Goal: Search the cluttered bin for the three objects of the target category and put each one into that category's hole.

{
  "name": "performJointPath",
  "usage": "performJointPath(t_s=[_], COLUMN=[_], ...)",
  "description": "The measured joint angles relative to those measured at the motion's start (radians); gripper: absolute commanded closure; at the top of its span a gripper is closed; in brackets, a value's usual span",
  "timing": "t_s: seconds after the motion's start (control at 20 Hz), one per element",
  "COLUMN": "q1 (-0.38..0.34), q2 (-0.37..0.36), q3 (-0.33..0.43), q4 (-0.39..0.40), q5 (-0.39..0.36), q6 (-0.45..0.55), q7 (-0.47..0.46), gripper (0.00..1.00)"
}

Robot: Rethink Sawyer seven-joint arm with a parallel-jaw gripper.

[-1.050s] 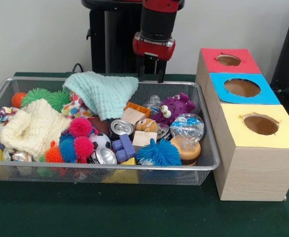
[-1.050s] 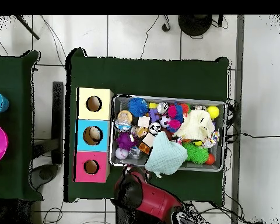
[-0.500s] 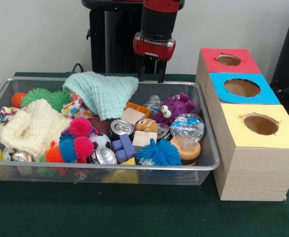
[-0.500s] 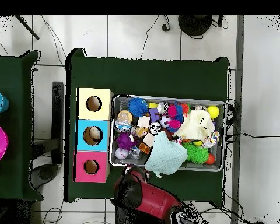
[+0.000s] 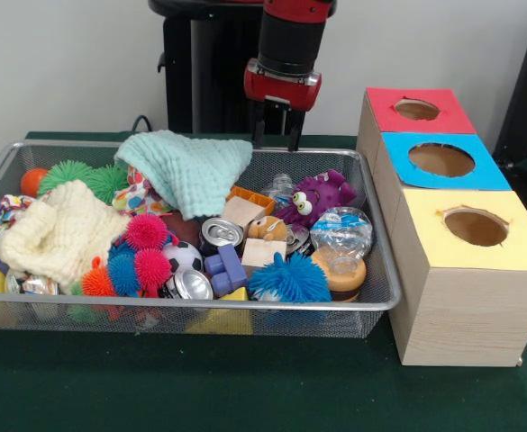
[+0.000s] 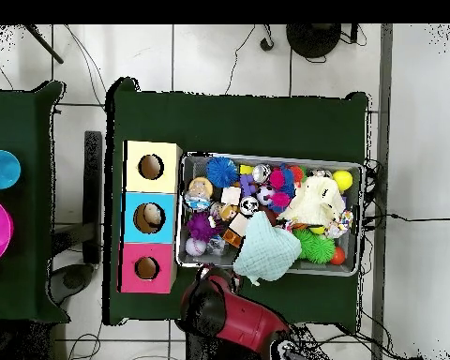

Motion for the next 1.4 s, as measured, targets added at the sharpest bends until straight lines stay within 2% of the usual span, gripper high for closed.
performJointPath(t_s=[0.8,1.4], q1=[0.013,0.047], q2=[0.009,0.018], q3=[-0.007,-0.012], q4=[-0.02,-0.107], q5=[0.003,0.05], q6=[-0.001,0.0], q7=[0.0,0.0], gripper=[0.0,0.0])
